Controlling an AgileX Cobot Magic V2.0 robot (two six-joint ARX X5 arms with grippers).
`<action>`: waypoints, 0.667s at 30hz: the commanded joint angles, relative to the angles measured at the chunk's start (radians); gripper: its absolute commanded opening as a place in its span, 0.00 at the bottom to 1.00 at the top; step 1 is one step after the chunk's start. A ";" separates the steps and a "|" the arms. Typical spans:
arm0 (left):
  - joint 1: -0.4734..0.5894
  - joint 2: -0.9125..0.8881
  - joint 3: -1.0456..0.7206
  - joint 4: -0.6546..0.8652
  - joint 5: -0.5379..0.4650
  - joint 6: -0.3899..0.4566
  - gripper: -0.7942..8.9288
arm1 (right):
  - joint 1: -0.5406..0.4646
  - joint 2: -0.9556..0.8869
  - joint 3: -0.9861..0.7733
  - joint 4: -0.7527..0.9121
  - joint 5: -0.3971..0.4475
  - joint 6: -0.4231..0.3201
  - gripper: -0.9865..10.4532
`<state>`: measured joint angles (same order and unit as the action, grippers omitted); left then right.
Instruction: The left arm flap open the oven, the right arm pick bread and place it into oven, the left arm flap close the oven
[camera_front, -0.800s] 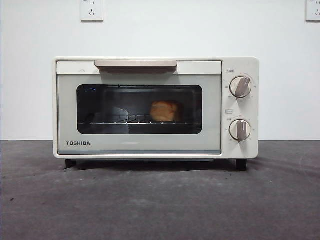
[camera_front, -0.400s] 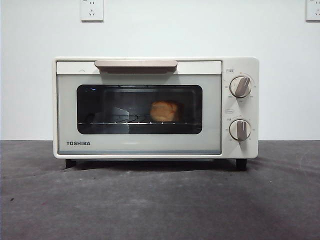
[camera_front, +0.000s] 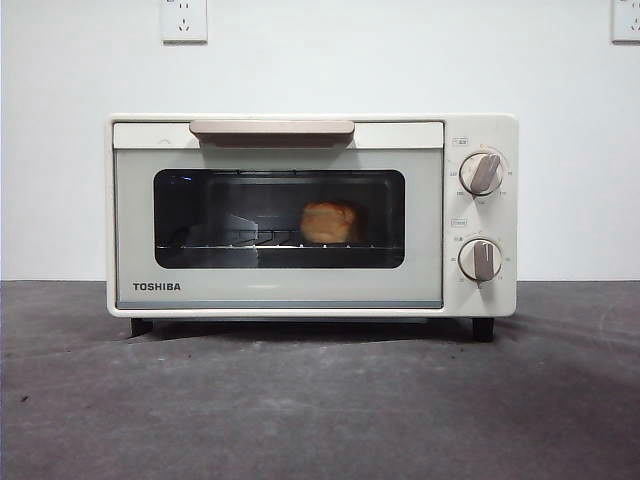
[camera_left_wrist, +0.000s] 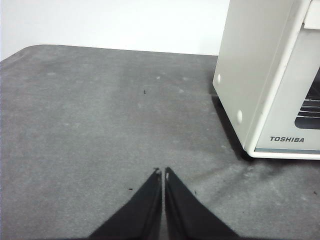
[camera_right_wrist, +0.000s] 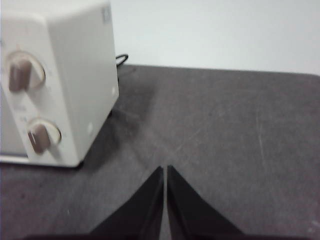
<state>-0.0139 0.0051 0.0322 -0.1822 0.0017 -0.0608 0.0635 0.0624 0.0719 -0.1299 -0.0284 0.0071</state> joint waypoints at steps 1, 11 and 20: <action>0.001 -0.002 -0.020 -0.005 -0.003 0.018 0.10 | -0.002 -0.027 -0.024 0.013 -0.004 -0.008 0.09; 0.000 -0.002 -0.020 -0.005 -0.003 0.018 0.10 | -0.002 -0.059 -0.062 -0.050 0.003 -0.013 0.09; 0.001 -0.002 -0.020 -0.005 -0.003 0.018 0.10 | -0.002 -0.059 -0.062 -0.036 0.003 -0.012 0.09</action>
<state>-0.0139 0.0051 0.0326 -0.1825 0.0013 -0.0605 0.0631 0.0044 0.0162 -0.1677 -0.0261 -0.0013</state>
